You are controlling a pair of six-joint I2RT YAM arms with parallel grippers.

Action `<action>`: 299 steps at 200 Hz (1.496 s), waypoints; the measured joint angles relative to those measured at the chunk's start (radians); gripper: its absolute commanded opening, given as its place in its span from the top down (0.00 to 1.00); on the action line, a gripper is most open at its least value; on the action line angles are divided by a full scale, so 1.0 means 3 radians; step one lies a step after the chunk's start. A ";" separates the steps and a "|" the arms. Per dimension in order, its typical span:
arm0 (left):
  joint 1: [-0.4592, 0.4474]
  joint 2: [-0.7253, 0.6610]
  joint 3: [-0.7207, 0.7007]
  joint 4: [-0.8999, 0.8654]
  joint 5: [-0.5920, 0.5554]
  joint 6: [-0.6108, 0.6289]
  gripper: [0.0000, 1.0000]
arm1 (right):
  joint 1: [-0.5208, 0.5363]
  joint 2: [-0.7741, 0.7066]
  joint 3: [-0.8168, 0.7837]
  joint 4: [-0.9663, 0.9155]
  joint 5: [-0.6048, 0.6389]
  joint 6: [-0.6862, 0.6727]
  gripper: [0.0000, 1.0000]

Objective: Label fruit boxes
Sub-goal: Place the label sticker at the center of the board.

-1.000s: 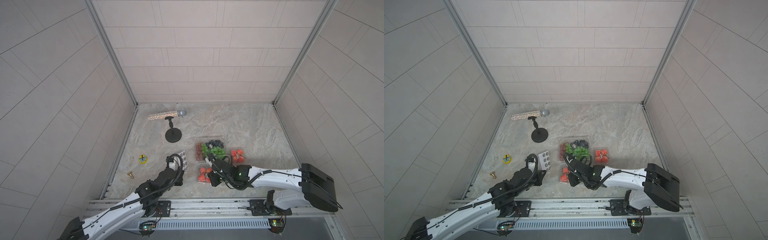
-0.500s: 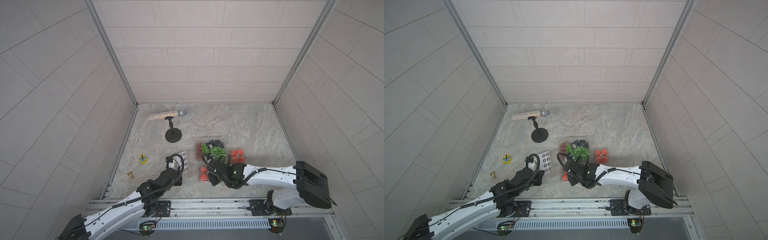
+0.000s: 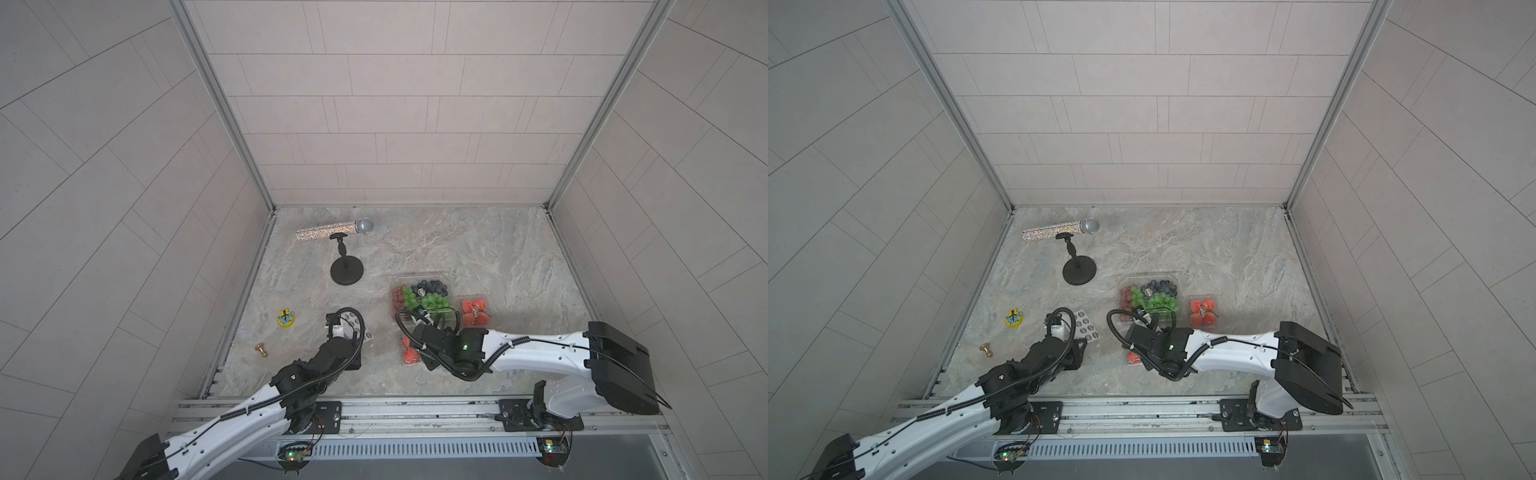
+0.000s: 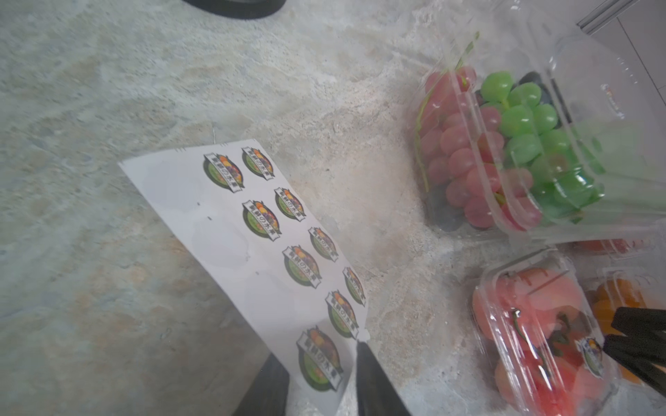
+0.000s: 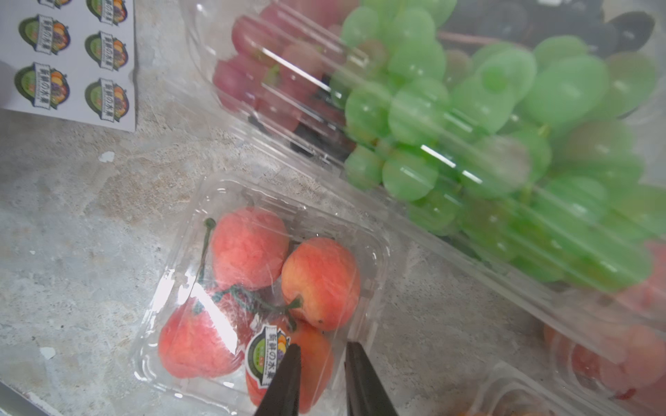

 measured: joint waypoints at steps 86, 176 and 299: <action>0.0000 -0.0247 0.0010 -0.0060 -0.0158 -0.0058 0.12 | 0.0003 0.0039 -0.0067 0.0156 0.0037 -0.0011 0.74; -0.0001 0.0989 0.0354 0.0014 -0.0474 -0.0095 0.00 | 0.0000 -0.0649 -0.0108 0.0487 0.0071 -0.0257 0.37; 0.0028 0.2659 0.0888 0.0907 -0.0628 -0.0069 0.00 | -0.0165 -0.1637 -0.0608 0.0679 0.0173 -0.0436 0.30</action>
